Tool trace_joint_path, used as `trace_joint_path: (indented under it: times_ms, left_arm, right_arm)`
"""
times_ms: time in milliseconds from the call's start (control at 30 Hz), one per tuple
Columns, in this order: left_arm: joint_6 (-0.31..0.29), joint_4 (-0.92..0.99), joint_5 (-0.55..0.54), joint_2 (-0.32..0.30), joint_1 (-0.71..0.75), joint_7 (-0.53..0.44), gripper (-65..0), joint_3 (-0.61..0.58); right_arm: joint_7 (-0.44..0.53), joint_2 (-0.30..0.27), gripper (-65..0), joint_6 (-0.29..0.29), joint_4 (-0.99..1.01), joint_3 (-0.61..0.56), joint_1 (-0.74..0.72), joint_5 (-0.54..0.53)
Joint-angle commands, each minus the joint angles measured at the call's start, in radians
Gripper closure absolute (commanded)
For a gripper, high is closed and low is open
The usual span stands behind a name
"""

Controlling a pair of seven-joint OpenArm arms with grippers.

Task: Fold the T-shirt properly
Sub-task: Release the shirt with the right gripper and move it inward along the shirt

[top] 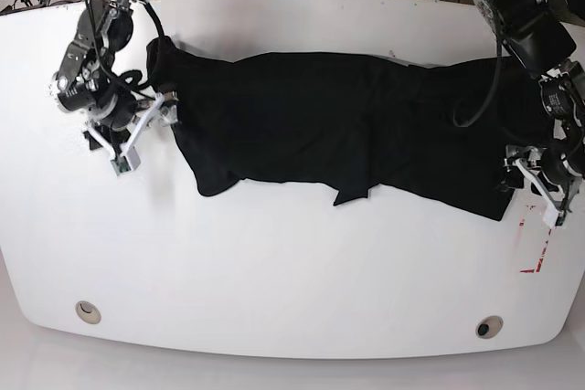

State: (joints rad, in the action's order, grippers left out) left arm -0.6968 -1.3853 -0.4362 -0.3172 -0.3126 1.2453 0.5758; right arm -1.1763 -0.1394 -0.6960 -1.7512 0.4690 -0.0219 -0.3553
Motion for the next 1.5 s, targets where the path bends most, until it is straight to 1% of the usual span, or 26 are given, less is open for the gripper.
trace_joint_path:
  times_ms: [0, 100, 167, 233, 500, 567, 833, 900, 1033, 1167, 1233, 1300, 1467]
  left_arm:
    - [-0.001, -0.037, -0.016, -0.037, -0.021, -0.012, -50.2, 0.007]
    - [-0.001, -0.054, -0.016, -0.047, -0.019, -0.006, -50.1, 0.012]
    - [-0.001, -0.079, -0.005, -0.063, -0.029, 0.015, -50.4, 0.021]
    - [-0.001, -0.086, -0.004, -0.068, -0.029, 0.017, -50.4, 0.025]
    - [-0.001, -0.117, -0.002, -0.087, -0.01, 0.025, -50.3, 0.037]
    - [-0.001, -0.129, -0.012, -0.097, 0.001, 0.014, -50.6, 0.042]
    - [-0.001, -0.12, -0.007, -0.11, 0.018, 0.0, -50.7, 0.041]
    - [-0.001, -0.103, 0.002, -0.114, 0.024, -0.016, -50.7, 0.034]
    - [-0.001, -0.088, 0.008, -0.113, 0.022, -0.036, -50.7, 0.032]
    - [-0.001, -0.084, -0.001, -0.114, 0.019, -0.034, -50.7, 0.033]
    - [-0.001, -0.085, -0.005, -0.109, 0.006, -0.018, -50.8, 0.04]
    - [-0.001, -0.085, -0.007, -0.109, 0.005, -0.014, -50.8, 0.04]
    - [-0.001, -0.07, -0.006, -0.106, 0.0, -0.016, -50.7, 0.039]
  right_arm:
    - [0.034, 0.004, -62.8, -0.002, -0.004, -0.009, -0.048, -0.028]
    - [0.033, 0.017, -62.9, -0.002, 0.021, -0.029, -0.081, -0.027]
    - [0.029, 0.032, -63.1, -0.002, 0.058, -0.077, -0.133, -0.035]
    - [0.031, 0.042, -63.1, -0.002, 0.083, -0.1, -0.15, -0.034]
    - [0.04, 0.076, -63.3, -0.002, 0.167, -0.177, -0.184, -0.035]
    - [0.039, 0.08, -63.5, -0.002, 0.182, -0.188, -0.179, -0.041]
    - [0.045, 0.09, -63.5, -0.002, 0.202, -0.197, -0.164, -0.044]
    - [0.047, 0.112, -63.6, -0.002, 0.205, -0.189, -0.157, -0.048]
    - [0.065, 0.12, -63.7, -0.002, 0.222, -0.193, -0.139, -0.045]
    - [0.094, 0.136, -63.6, -0.002, 0.244, -0.205, -0.125, -0.036]
    - [0.117, 0.157, -63.8, -0.002, 0.273, -0.22, -0.123, -0.021]
    - [0.132, 0.164, -63.9, -0.002, 0.288, -0.225, -0.123, -0.013]
    - [0.154, 0.167, -63.2, -0.002, 0.316, -0.229, -0.118, -0.006]
